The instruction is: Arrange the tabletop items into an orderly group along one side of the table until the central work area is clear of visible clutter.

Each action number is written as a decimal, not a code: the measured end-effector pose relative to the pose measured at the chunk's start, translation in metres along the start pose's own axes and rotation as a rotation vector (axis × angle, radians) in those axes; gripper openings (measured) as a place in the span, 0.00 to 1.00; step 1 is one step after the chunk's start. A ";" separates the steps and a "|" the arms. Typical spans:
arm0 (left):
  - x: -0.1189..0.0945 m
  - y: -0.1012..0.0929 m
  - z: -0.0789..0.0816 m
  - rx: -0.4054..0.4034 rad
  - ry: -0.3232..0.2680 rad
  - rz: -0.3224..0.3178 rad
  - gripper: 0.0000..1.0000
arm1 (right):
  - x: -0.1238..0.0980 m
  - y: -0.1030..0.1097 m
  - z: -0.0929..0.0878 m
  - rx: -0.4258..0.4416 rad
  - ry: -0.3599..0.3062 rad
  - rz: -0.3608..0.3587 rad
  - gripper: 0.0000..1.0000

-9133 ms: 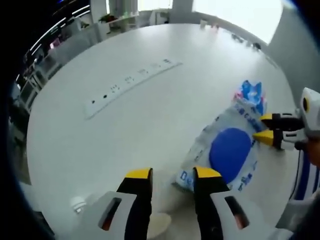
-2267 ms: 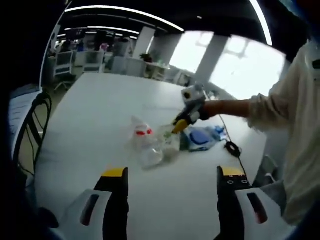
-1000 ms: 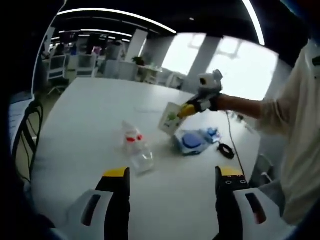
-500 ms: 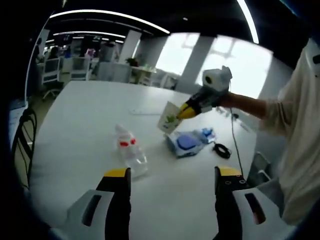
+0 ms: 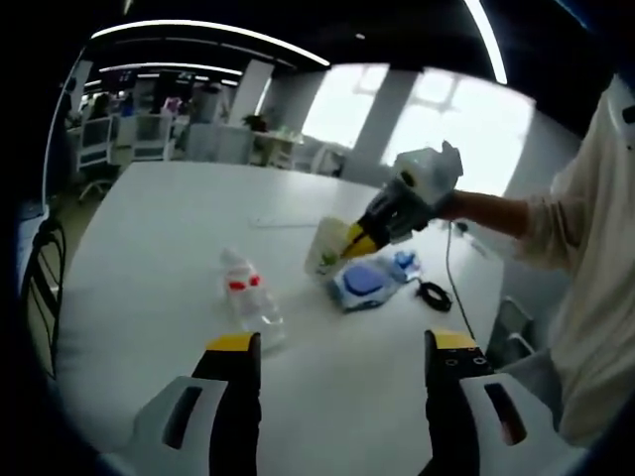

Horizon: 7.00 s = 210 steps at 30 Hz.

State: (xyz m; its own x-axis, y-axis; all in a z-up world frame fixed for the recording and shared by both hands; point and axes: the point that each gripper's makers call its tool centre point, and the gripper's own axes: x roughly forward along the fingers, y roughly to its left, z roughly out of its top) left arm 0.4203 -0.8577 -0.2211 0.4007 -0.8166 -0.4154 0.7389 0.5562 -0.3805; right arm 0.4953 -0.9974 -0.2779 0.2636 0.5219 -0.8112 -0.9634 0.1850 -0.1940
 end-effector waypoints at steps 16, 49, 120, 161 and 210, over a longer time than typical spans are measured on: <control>-0.004 0.005 -0.004 -0.014 0.004 0.011 0.63 | 0.024 0.010 -0.015 -0.005 0.038 0.051 0.00; -0.007 0.006 -0.011 -0.027 0.004 0.019 0.63 | 0.033 0.022 -0.015 0.004 0.047 0.111 0.00; -0.009 -0.011 0.028 0.068 -0.010 -0.006 0.64 | -0.068 0.007 0.034 0.363 -0.313 -0.065 0.29; -0.025 -0.024 0.051 0.140 -0.007 -0.051 0.63 | -0.084 -0.048 0.076 1.006 -0.553 -0.026 0.37; -0.033 0.013 0.029 0.079 -0.022 -0.027 0.62 | 0.078 -0.124 0.043 1.475 -0.306 0.026 0.32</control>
State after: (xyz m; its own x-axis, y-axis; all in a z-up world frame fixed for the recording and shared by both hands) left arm 0.4320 -0.8281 -0.1886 0.3916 -0.8346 -0.3874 0.7895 0.5211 -0.3243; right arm 0.6378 -0.9437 -0.2928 0.4267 0.6519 -0.6269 -0.1046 0.7240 0.6818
